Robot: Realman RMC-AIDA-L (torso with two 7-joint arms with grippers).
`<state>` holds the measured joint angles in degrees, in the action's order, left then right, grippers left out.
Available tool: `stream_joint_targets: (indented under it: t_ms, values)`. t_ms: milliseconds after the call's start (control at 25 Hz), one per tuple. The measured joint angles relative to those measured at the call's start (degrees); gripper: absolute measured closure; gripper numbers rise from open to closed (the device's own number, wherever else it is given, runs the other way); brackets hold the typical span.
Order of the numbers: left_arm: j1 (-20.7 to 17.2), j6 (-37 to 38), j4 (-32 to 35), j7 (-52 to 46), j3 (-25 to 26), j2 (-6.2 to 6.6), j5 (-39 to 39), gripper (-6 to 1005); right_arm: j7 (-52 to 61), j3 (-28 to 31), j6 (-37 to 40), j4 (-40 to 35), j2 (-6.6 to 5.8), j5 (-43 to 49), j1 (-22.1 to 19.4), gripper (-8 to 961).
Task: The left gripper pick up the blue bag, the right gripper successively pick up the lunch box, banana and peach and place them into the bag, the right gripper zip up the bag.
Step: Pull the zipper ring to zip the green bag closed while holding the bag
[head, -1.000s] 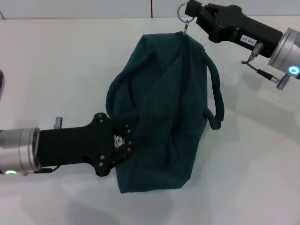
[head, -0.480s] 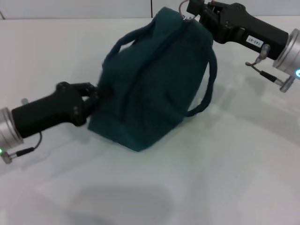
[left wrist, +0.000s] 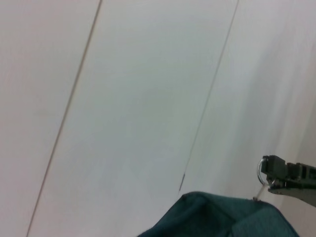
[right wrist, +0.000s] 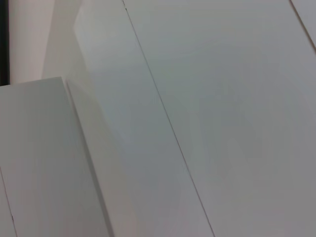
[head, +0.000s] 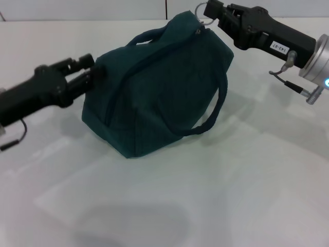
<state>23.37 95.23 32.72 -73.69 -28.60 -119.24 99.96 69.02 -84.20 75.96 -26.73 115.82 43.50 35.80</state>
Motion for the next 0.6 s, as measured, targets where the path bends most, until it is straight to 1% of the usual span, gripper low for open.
stream_joint_targets:
  t_ms: [160,240,320,360,440,480,560,600]
  values:
    - [1.1,0.0,12.5,-9.8,-5.7,-0.12,1.5,671,0.0,0.0,-0.4,0.0,0.06,-0.3,0.1,937]
    - [1.4,0.0,20.8,-15.7,-9.5,-0.14,1.3,589,0.0,0.0,-0.4,0.1,0.06,-0.6,0.1,937]
    - [1.7,-0.3,31.9,-23.1,-14.4,-0.11,1.7,507,0.0,0.1,-0.4,0.1,0.09,-0.7,0.1,937]
    - [1.8,-0.5,35.6,-26.1,-16.2,-0.12,2.2,466,0.0,0.1,-0.5,0.1,0.11,-0.8,0.1,937]
    - [2.7,-1.5,45.7,-34.9,-21.6,-0.12,5.3,379,-0.1,0.1,-0.6,0.1,0.12,-1.1,0.0,937]
    - [3.3,-2.0,49.2,-38.7,-23.5,-0.12,7.0,335,-0.1,0.1,-0.7,0.1,0.13,-1.2,0.0,937]
    - [5.4,-3.0,56.2,-50.0,-29.3,-0.06,12.6,248,-0.2,0.1,-0.7,0.1,0.12,-1.5,0.0,937]
    - [6.3,-3.1,57.9,-53.6,-31.7,-0.07,14.5,204,-0.3,0.1,-0.7,0.1,0.12,-1.7,0.0,937]
